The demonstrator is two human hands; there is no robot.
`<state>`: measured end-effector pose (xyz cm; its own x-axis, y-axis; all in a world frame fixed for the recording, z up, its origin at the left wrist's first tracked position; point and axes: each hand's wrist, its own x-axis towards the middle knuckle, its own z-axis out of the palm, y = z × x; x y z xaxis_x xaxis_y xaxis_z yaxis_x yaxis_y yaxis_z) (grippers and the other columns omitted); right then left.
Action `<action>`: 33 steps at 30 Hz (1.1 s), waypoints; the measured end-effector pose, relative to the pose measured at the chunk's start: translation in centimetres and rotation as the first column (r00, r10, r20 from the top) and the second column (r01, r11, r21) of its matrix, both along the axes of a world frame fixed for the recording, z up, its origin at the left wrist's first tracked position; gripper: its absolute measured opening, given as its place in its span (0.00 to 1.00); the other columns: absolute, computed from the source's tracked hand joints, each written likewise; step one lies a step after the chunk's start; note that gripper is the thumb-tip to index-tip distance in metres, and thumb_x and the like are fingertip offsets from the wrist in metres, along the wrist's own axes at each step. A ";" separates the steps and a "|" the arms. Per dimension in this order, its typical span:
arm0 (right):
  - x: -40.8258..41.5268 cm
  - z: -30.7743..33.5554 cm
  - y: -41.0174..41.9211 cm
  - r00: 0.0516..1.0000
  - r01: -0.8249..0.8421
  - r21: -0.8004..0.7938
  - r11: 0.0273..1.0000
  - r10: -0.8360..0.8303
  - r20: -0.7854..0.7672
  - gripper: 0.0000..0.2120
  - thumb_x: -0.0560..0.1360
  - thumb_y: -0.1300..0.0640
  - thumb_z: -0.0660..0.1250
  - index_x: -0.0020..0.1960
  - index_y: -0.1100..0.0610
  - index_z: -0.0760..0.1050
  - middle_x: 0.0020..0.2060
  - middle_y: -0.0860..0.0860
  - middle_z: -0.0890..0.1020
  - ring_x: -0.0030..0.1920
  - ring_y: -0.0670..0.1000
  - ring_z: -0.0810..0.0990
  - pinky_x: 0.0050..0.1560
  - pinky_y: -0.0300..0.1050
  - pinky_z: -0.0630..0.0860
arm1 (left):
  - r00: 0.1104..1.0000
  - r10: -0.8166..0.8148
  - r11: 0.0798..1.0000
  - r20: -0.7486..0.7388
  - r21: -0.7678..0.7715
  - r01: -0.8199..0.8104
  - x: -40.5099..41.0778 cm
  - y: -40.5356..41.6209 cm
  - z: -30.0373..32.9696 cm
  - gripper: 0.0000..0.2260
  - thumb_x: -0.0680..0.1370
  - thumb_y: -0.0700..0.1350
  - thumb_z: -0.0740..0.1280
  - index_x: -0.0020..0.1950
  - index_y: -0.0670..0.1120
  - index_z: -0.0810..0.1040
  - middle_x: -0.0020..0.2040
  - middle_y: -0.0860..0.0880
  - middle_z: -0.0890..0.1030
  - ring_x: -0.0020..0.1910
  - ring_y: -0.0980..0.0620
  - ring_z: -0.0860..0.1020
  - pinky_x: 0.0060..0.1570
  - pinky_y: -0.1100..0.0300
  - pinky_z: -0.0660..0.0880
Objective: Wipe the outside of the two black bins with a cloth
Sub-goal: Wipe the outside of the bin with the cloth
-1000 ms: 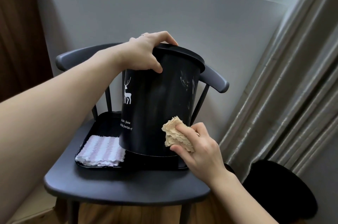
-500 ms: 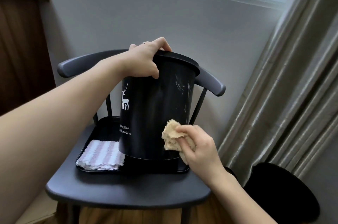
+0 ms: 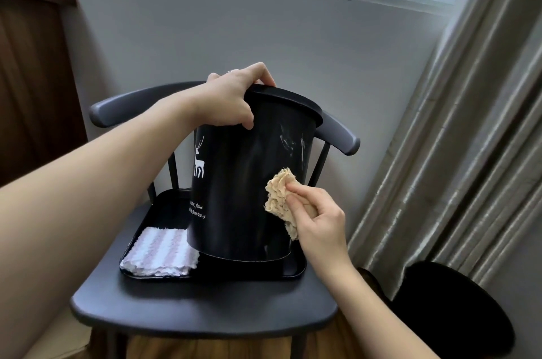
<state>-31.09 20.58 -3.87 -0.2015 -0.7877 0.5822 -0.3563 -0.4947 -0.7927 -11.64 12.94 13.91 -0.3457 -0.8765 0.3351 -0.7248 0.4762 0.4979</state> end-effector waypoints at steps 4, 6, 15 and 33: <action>-0.3 0.2 -0.1 0.995 0.033 0.029 0.999 -0.030 -0.100 0.11 0.75 0.55 0.73 0.53 0.41 0.80 0.50 0.41 0.83 0.56 0.47 0.80 0.59 0.50 0.77 | 1.000 0.003 1.000 0.003 0.009 -0.003 0.4 0.0 0.0 0.29 0.72 0.35 0.71 0.64 0.62 0.70 0.61 0.55 0.75 0.63 0.43 0.66 0.55 0.51 0.67; -0.3 0.0 0.1 0.986 0.055 0.008 0.998 -0.053 -0.158 0.10 0.74 0.54 0.73 0.54 0.42 0.79 0.50 0.41 0.82 0.55 0.45 0.79 0.57 0.43 0.76 | 1.000 -0.002 1.000 0.006 0.011 0.002 0.4 0.0 -0.1 0.29 0.71 0.35 0.71 0.63 0.63 0.70 0.59 0.57 0.75 0.62 0.43 0.66 0.55 0.51 0.67; 0.4 2.2 -0.9 0.881 0.106 -0.205 0.973 -0.187 -0.434 0.10 0.77 0.58 0.71 0.58 0.52 0.79 0.48 0.48 0.75 0.45 0.43 0.75 0.46 0.20 0.66 | 0.999 -0.012 1.000 0.031 -0.028 0.013 0.6 0.2 -0.2 0.30 0.72 0.45 0.75 0.61 0.75 0.69 0.59 0.55 0.73 0.61 0.44 0.64 0.59 0.53 0.60; 0.1 4.9 -0.7 0.807 0.113 -0.254 0.961 -0.238 -0.540 0.19 0.78 0.56 0.70 0.68 0.49 0.76 0.44 0.51 0.73 0.40 0.53 0.76 0.43 0.47 0.77 | 1.000 0.029 1.000 0.000 -0.010 -0.029 -0.8 -0.6 0.2 0.27 0.73 0.40 0.71 0.65 0.62 0.68 0.62 0.51 0.72 0.64 0.40 0.67 0.60 0.50 0.68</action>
<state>-30.97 19.90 1.00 0.0856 -0.6248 0.7761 -0.8027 -0.5047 -0.3178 -12.48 12.38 14.09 -0.3203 -0.8827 0.3438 -0.7381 0.4600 0.4936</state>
